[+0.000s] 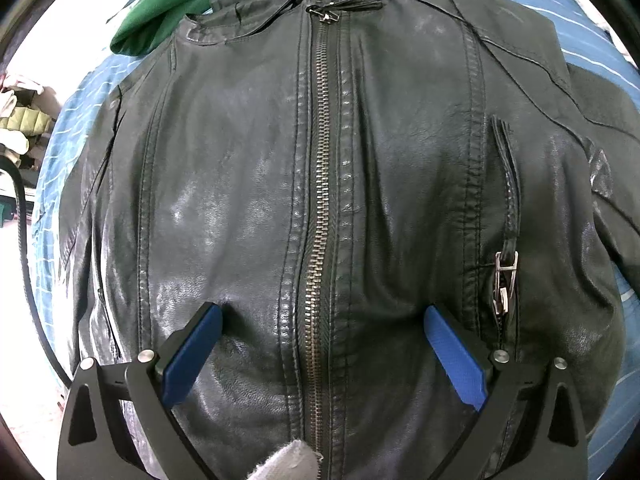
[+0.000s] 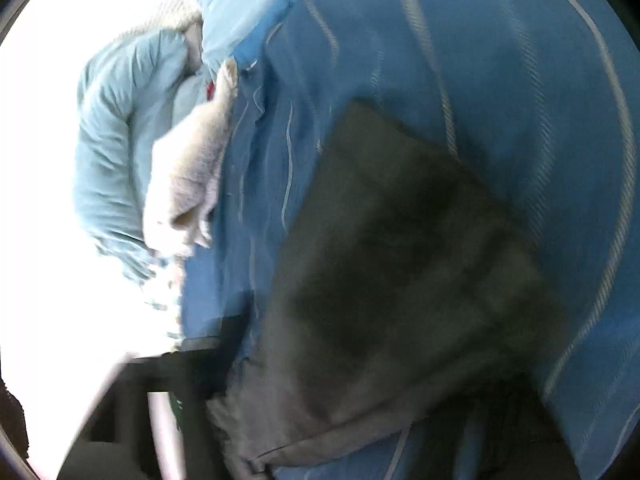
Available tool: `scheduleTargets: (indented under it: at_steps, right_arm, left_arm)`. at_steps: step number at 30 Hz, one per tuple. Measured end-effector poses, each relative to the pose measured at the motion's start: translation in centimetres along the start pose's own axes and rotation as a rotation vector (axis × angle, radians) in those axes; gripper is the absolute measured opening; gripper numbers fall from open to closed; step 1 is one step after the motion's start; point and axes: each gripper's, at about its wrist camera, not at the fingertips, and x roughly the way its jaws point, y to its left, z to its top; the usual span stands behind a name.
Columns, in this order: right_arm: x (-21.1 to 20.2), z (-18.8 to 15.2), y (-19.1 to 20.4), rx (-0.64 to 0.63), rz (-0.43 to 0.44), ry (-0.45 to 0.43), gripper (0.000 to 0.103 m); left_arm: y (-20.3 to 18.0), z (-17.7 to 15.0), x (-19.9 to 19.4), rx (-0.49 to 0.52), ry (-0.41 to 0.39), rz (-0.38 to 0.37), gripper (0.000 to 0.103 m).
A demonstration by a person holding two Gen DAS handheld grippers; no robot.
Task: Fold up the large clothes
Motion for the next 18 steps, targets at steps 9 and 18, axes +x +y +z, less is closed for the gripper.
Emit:
scheduleTargets:
  at_steps: [9, 18]
  right_arm:
    - [-2.9, 0.9, 8.6, -0.098, -0.018, -0.039, 0.011]
    - [-6.5, -6.7, 25.1, -0.46, 0.042, 0.003, 0.01]
  left_arm:
    - [-0.2, 1.3, -3.5, 0.024, 0.006, -0.02, 0.103]
    - [4.6, 2.9, -6.0, -0.097, -0.016, -0.114, 0.103]
